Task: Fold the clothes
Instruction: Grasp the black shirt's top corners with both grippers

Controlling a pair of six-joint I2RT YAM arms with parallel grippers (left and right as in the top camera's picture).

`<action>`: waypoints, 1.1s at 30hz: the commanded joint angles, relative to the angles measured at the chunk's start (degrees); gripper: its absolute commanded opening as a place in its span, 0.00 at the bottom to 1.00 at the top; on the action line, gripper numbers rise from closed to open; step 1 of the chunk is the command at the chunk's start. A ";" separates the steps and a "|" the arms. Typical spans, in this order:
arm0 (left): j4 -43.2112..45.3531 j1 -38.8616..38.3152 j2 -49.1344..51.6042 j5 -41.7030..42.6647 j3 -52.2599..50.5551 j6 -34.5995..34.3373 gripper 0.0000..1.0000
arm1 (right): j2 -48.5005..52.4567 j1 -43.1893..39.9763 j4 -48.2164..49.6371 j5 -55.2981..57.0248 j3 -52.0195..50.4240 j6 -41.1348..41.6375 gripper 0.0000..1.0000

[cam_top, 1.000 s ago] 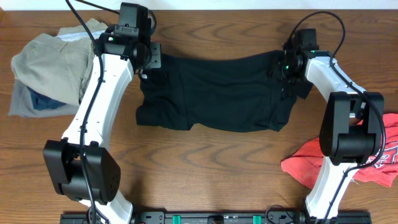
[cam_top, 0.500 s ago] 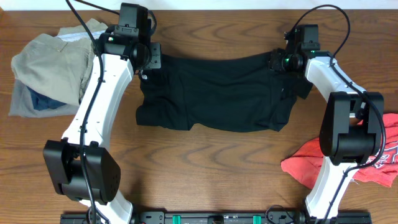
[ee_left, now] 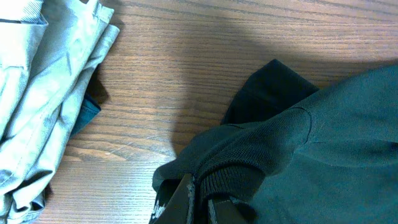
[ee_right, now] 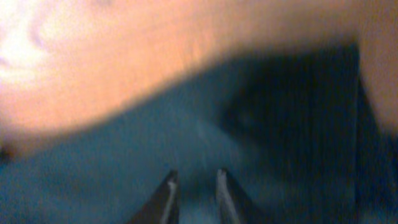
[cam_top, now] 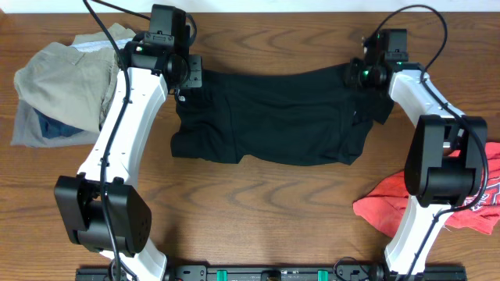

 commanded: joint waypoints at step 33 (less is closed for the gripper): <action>-0.63 0.04 0.09 -0.44 0.22 0.55 0.06 | 0.55 3.98 -5.35 9.64 -0.33 8.79 0.01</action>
